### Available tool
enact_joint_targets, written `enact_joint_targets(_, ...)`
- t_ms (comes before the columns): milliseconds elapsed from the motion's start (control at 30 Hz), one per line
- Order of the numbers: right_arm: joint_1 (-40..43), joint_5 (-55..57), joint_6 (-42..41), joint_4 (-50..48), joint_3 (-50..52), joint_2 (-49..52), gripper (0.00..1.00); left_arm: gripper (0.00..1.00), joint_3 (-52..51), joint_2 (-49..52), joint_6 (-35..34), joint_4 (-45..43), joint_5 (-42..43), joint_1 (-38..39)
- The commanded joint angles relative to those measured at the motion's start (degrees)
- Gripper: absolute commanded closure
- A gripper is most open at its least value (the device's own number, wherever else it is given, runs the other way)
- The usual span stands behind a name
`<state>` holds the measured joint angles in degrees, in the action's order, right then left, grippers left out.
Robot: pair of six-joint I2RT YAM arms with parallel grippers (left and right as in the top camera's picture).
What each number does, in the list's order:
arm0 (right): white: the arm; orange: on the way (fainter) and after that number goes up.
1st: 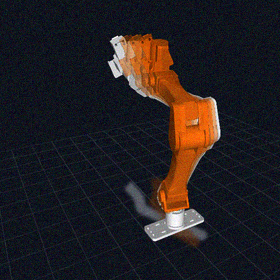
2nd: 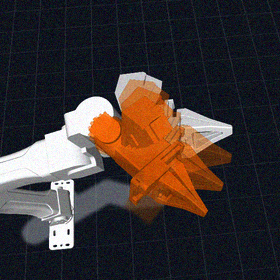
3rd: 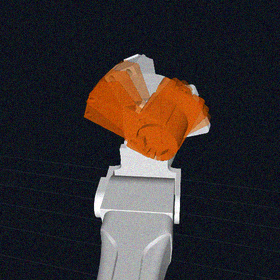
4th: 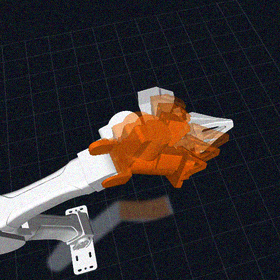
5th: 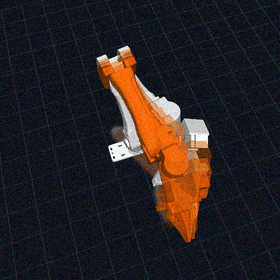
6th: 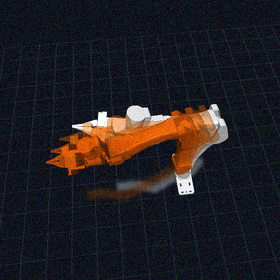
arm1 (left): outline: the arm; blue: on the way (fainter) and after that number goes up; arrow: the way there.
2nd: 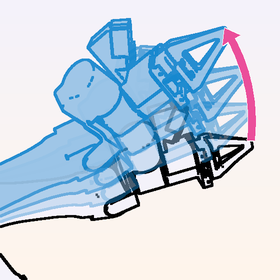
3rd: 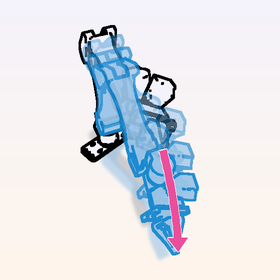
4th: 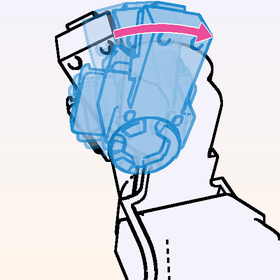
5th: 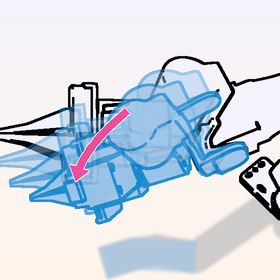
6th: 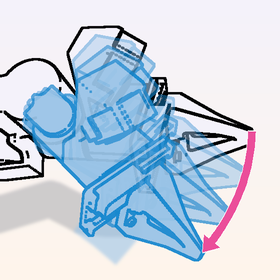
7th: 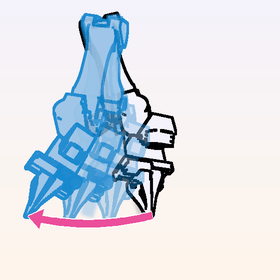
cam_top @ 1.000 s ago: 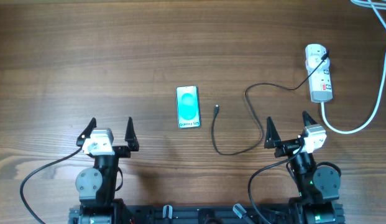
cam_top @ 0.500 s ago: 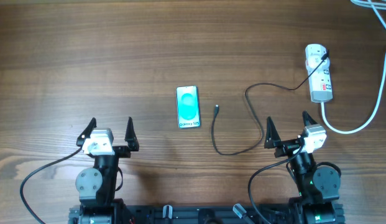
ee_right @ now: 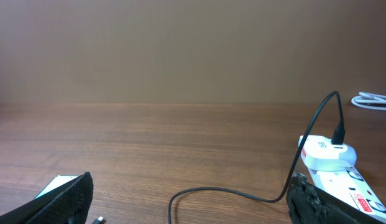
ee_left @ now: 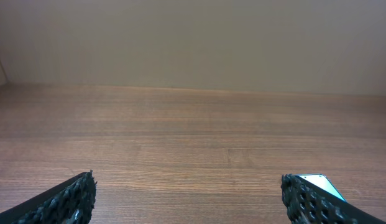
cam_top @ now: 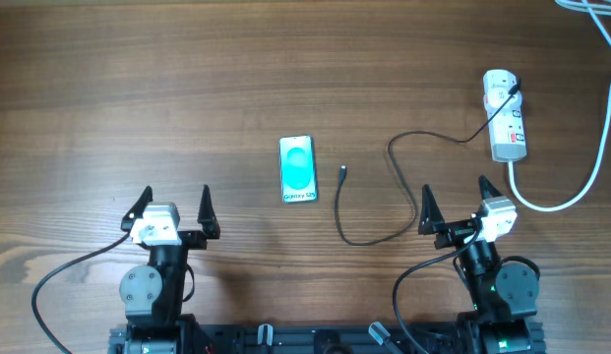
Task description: Plug charger to phone and switch on socket
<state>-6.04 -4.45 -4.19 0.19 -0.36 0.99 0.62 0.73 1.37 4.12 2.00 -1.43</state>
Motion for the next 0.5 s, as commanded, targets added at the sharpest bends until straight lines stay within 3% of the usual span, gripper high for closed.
enact_joint_targets(0, 0.28, 0.74, 0.81, -0.22, 0.07, -0.57, 0.00, 0.00, -0.31, -0.57, -0.72, -1.11, 0.96, 0.37)
enact_joint_targets(233, 0.28, 0.76, 0.79, -0.22, 0.07, -0.57, 0.00, 0.00, -0.31, -0.57, -0.76, -1.95, 26.23, 0.44)
enact_joint_targets(400, 0.28, 0.76, 0.81, -0.22, 0.07, -0.57, 0.00, 0.00, -0.31, -0.57, -0.81, -2.78, 33.73, 0.44)
enact_joint_targets(467, 0.28, 0.74, 0.81, -0.22, 0.07, -0.57, 0.00, 0.00, -0.31, -0.57, -4.66, -7.04, 36.89, 0.44)
